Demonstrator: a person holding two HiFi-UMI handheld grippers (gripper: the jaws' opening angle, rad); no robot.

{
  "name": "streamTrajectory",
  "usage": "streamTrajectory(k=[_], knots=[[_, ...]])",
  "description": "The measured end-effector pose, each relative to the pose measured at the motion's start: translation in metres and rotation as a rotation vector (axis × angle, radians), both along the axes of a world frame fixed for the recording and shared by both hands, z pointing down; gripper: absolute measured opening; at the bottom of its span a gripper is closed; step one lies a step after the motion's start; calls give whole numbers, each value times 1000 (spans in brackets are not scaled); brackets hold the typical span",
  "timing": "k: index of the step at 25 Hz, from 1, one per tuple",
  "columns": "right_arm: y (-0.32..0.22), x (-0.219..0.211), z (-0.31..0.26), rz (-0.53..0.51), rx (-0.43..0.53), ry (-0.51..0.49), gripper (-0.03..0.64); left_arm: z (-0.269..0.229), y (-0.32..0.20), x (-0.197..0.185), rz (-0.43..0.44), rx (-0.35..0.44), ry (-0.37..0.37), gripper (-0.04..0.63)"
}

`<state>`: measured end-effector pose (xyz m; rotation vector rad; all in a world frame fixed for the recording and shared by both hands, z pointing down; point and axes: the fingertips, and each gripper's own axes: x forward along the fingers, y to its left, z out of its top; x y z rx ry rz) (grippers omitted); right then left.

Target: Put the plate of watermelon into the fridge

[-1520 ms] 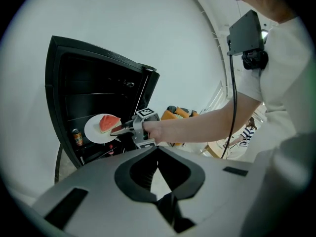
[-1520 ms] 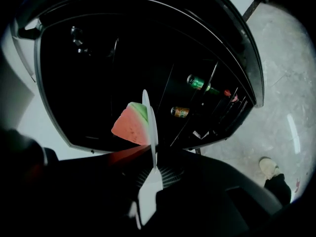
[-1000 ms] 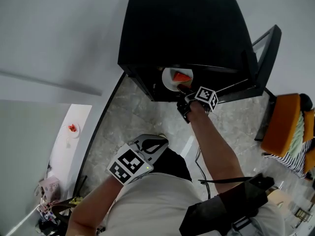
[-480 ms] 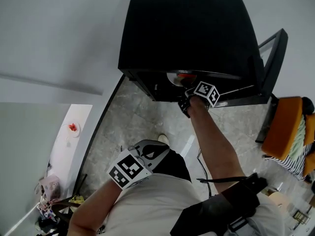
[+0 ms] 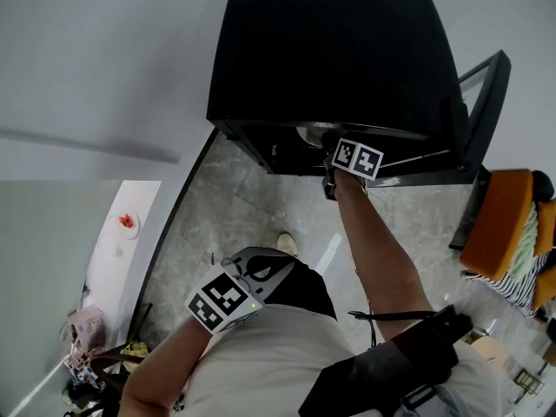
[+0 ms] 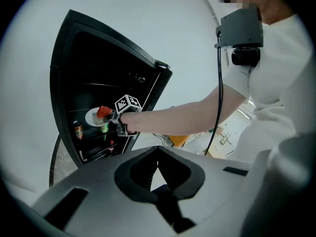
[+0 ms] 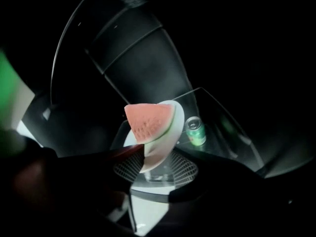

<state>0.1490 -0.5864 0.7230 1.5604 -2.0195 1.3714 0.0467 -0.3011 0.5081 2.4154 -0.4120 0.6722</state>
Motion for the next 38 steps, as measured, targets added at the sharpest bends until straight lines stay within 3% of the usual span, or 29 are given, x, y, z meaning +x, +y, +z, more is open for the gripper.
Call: streamTrajectory(k=[7,21,38], knots=[[1,7,2,-60,-3,175,192,4,-3,-8,-16,-11,-16,12],[7,17,1,-70,-37,336,252,3,6,-23,-49,-26,-14,12],[51,4,-35,-110,20,332,252,-14,38,-35,-55,14,28,12]])
